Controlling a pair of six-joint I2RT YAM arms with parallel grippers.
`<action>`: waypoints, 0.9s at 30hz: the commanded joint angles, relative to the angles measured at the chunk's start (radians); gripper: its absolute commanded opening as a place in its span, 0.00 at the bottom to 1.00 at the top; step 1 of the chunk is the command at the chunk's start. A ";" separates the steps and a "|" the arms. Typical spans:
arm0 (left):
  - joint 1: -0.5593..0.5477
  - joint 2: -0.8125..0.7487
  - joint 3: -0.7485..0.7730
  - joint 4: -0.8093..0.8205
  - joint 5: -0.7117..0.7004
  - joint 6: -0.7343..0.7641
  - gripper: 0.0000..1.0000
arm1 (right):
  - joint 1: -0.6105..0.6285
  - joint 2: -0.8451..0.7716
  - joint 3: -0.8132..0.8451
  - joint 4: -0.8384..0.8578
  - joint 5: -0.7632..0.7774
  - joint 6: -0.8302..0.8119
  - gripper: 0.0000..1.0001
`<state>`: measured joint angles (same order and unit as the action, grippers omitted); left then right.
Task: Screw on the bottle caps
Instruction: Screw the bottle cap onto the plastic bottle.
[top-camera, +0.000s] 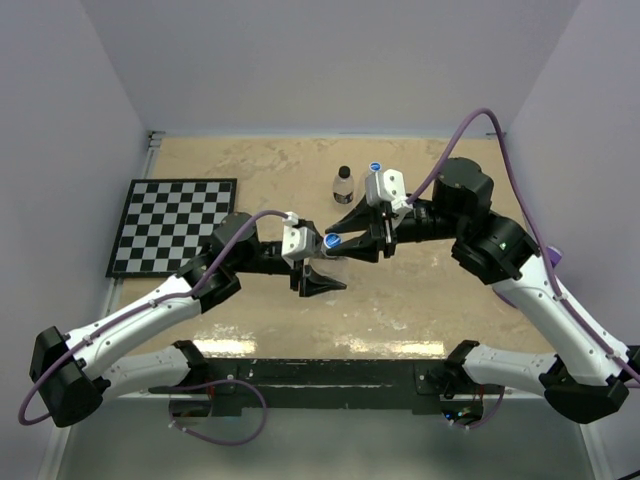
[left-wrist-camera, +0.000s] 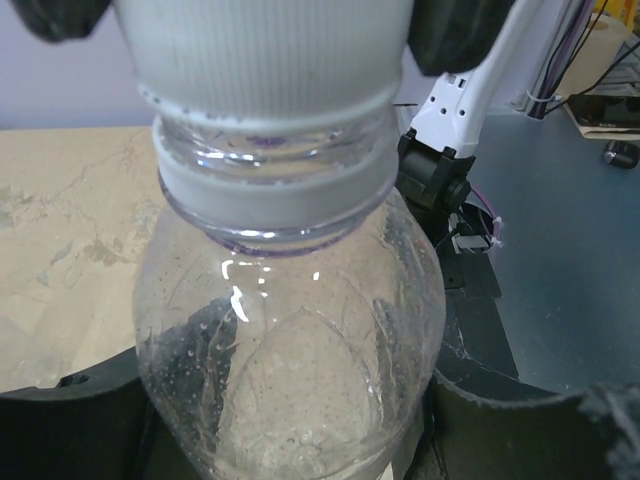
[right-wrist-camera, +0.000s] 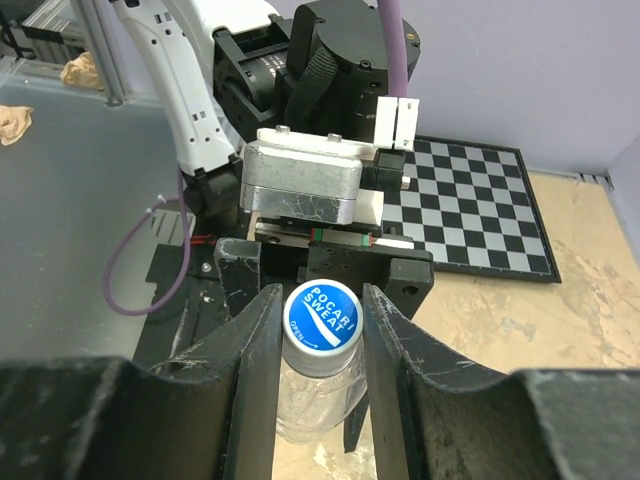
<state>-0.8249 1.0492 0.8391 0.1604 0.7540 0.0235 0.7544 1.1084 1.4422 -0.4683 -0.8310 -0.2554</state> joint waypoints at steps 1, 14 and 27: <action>0.006 -0.012 0.058 0.024 -0.048 0.020 0.00 | 0.003 0.011 0.035 -0.027 0.027 0.004 0.07; -0.186 -0.023 0.104 0.010 -0.781 0.013 0.00 | 0.010 0.010 -0.100 0.101 0.286 0.241 0.00; -0.244 0.066 0.156 0.111 -1.099 -0.132 0.00 | 0.126 0.028 -0.192 0.138 0.642 0.400 0.03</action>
<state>-1.0542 1.1141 0.8928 0.0872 -0.2493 -0.0746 0.8196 1.1038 1.3071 -0.2630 -0.2615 0.0654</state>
